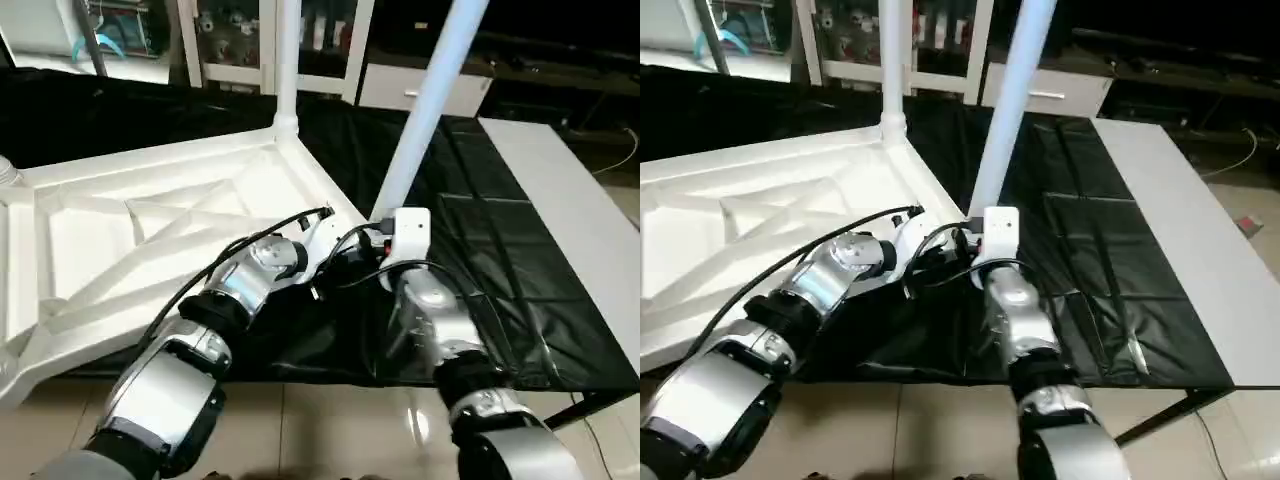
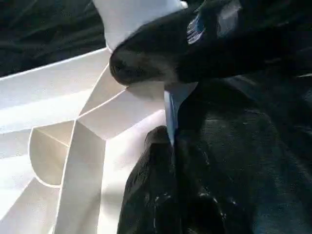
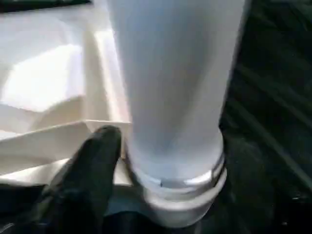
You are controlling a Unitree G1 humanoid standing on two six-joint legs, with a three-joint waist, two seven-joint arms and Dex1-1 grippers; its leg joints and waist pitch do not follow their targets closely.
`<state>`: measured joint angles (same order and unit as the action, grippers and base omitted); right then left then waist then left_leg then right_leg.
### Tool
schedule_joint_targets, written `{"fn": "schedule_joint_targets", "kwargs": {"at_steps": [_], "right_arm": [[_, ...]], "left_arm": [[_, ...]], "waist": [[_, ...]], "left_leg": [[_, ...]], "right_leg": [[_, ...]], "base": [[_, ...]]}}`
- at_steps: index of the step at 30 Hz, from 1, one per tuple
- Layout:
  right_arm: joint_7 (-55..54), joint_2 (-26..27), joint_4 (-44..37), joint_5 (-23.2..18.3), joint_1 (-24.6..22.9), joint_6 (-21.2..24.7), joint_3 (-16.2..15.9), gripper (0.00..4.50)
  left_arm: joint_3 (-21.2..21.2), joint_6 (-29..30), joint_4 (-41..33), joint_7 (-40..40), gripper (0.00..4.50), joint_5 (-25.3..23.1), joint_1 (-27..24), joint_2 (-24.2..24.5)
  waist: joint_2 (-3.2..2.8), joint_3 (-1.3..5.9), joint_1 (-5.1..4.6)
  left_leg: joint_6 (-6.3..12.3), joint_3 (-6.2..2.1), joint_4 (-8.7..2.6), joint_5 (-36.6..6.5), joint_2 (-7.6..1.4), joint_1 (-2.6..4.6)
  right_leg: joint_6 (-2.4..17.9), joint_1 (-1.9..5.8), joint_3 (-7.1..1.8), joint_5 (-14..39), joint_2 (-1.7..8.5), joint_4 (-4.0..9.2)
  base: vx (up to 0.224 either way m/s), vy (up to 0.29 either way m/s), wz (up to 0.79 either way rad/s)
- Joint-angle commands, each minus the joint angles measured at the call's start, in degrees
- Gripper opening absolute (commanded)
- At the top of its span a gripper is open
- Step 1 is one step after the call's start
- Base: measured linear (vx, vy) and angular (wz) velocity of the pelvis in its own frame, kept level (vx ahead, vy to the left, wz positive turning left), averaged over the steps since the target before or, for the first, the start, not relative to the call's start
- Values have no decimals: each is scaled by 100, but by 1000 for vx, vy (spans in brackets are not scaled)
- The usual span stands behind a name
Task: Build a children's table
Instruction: Rotate leg to tighten
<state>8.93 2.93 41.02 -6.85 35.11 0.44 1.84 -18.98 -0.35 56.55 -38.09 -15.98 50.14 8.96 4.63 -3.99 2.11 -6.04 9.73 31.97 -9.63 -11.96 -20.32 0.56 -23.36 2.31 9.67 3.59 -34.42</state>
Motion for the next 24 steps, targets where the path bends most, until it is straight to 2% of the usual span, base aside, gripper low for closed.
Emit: {"fn": "schedule_joint_targets", "kwargs": {"at_steps": [1, 2, 3, 5, 7, 8, 10, 12, 14, 17, 19, 22, 23, 24], "right_arm": [[295, -159, -474, -203, 93, -31, -28, 385], [396, -291, -550, -272, 92, 137, 45, 385], [630, -445, -640, -296, 65, 307, 34, 390], [1359, -885, -928, -318, -55, 650, -75, 422], [2347, -1365, -1414, -330, -343, 806, -396, 432], [2598, -1487, -1559, -346, -430, 848, -481, 432], [3534, -2034, -2050, -385, -775, 823, -862, 447], [4297, -2477, -2433, -493, -1045, 850, -1155, 447], [4589, -2640, -2585, -596, -1144, 930, -1241, 447], [4847, -2745, -2682, -665, -1194, 1010, -1317, 447], [5011, -2805, -2730, -647, -1212, 1032, -1385, 447], [5111, -2773, -2619, -504, -1139, 976, -1483, 447], [5093, -2737, -2510, -399, -1078, 920, -1544, 447], [5097, -2744, -2483, -366, -1063, 907, -1576, 447]], "left_arm": [[-257, -160, 248, -295, 0, -158, -279, 52], [-276, -207, 238, -513, 0, -141, -309, 107], [-327, -248, 186, -832, 0, -125, -359, 180], [-471, -492, 28, -1645, 0, -84, -491, 385], [-618, -633, -123, -2432, 0, 16, -625, 593], [-653, -666, -150, -2619, 0, 43, -657, 643], [-778, -998, -264, -3124, 0, 102, -744, 814], [-799, -1050, -436, -3565, 0, 233, -827, 906], [-798, -1002, -605, -3822, 0, 321, -888, 948], [-849, -1005, -766, -4085, 0, 360, -945, 1020], [-880, -1021, -884, -4232, 0, 389, -983, 1069], [-923, -1032, -1003, -4373, 0, 393, -1010, 1116], [-941, -1048, -1001, -4380, 0, 364, -1004, 1123], [-944, -1049, -1008, -4383, 0, 353, -1006, 1130]], "waist": [[-58, 356, 48], [-74, 350, 49], [-63, 353, 48], [-70, 342, 82], [-101, 348, 107], [-93, 346, 147], [-91, 364, 167], [-97, 354, 238], [-77, 353, 260], [-65, 331, 258], [-73, 345, 280], [-56, 356, 280], [-24, 366, 275], [-38, 369, 277]], "left_leg": [[236, 1, -353, -1325, -100, 10], [241, 8, -349, -1354, -100, 27], [241, 13, -344, -1343, -96, 28], [305, 15, -350, -1278, -95, 21], [328, 23, -342, -1215, -107, 32], [411, 39, -338, -1149, -124, 39], [397, 41, -336, -1231, -125, 59], [403, 40, -338, -1321, -155, 75], [387, 48, -344, -1393, -158, 67], [276, 31, -367, -1666, -156, 69], [230, 32, -358, -1725, -173, 116], [209, 37, -354, -1621, -161, 83], [211, 34, -351, -1548, -158, 68], [204, 28, -350, -1519, -156, 65]], "right_leg": [[899, 244, -217, 1504, 383, 451], [939, 239, -223, 1472, 378, 454], [978, 250, -226, 1401, 370, 446], [1085, 283, -227, 1175, 360, 434], [1176, 291, -231, 956, 363, 412], [1250, 296, -232, 567, 352, 380], [1292, 301, -222, 649, 365, 386], [1307, 323, -224, 710, 369, 395], [1323, 300, -230, 861, 394, 396], [1174, 269, -228, 1557, 404, 455], [1138, 231, -236, 1734, 421, 473], [1119, 240, -231, 1640, 404, 453], [1098, 254, -226, 1598, 403, 445], [1096, 254, -222, 1589, 408, 432]], "base": [[0, 0, 0], [0, 0, 0], [0, 0, 0], [0, 0, 0], [0, 0, 0], [0, 0, 0], [0, 0, 0], [0, 0, 0], [0, 0, 0], [0, 0, 0], [0, 0, 0], [0, 0, 0], [0, 0, 0], [0, 0, 0]]}}
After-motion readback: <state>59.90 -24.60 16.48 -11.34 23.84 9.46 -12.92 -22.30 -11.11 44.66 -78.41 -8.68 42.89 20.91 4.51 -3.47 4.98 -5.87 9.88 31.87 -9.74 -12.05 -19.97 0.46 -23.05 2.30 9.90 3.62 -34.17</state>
